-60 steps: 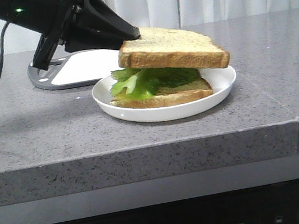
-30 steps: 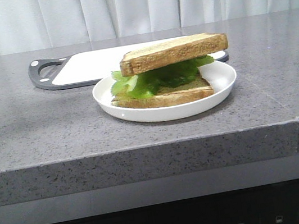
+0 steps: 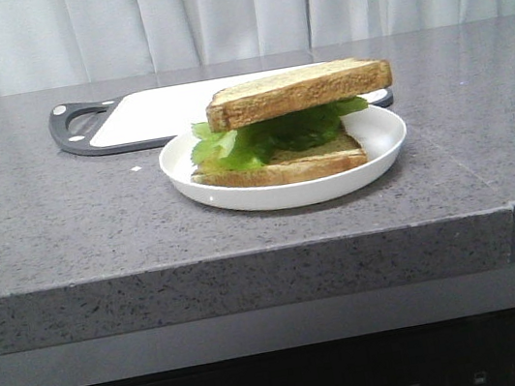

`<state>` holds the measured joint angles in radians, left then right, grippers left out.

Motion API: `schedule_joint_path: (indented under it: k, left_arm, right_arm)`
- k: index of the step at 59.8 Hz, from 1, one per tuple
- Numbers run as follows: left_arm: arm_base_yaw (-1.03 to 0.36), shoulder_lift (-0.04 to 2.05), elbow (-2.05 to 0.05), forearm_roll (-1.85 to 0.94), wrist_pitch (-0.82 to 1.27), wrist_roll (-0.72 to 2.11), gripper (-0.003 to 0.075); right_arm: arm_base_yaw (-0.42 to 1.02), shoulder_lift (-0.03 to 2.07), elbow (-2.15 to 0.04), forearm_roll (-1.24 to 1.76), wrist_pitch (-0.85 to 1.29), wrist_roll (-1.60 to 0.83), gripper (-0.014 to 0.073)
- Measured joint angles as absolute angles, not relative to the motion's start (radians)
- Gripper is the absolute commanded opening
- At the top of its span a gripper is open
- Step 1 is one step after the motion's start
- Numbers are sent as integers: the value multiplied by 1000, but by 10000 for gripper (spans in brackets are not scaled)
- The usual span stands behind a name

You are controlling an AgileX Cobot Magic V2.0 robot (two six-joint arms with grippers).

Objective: Left arm grabs bread, right arm adds lettuce

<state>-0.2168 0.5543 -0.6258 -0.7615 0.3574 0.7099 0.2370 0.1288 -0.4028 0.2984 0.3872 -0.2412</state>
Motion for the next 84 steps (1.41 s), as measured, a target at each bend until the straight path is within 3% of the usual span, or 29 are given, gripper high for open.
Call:
schedule_joint_path:
  k: [9, 21, 52, 56, 66, 84]
  left_arm:
    - [-217, 322, -433, -753, 334, 710, -21]
    - [-217, 123, -363, -753, 311, 710, -21]
    - [-217, 93, -363, -746, 309, 710, -20]
    - [-217, 92, -363, -662, 309, 661, -20]
    - [-215, 62, -343, -186, 313, 182, -20]
    - [-93, -5, -166, -95, 311, 96, -21]
  right_arm:
    - [237, 38, -366, 306, 391, -241, -60]
    - [237, 29, -362, 308, 391, -241, -60]
    - [237, 29, -362, 308, 391, -241, -60]
    - [237, 29, -362, 308, 391, -241, -60]
    - [237, 29, -362, 308, 391, -241, -60]
    - [237, 29, -362, 310, 391, -241, -60]
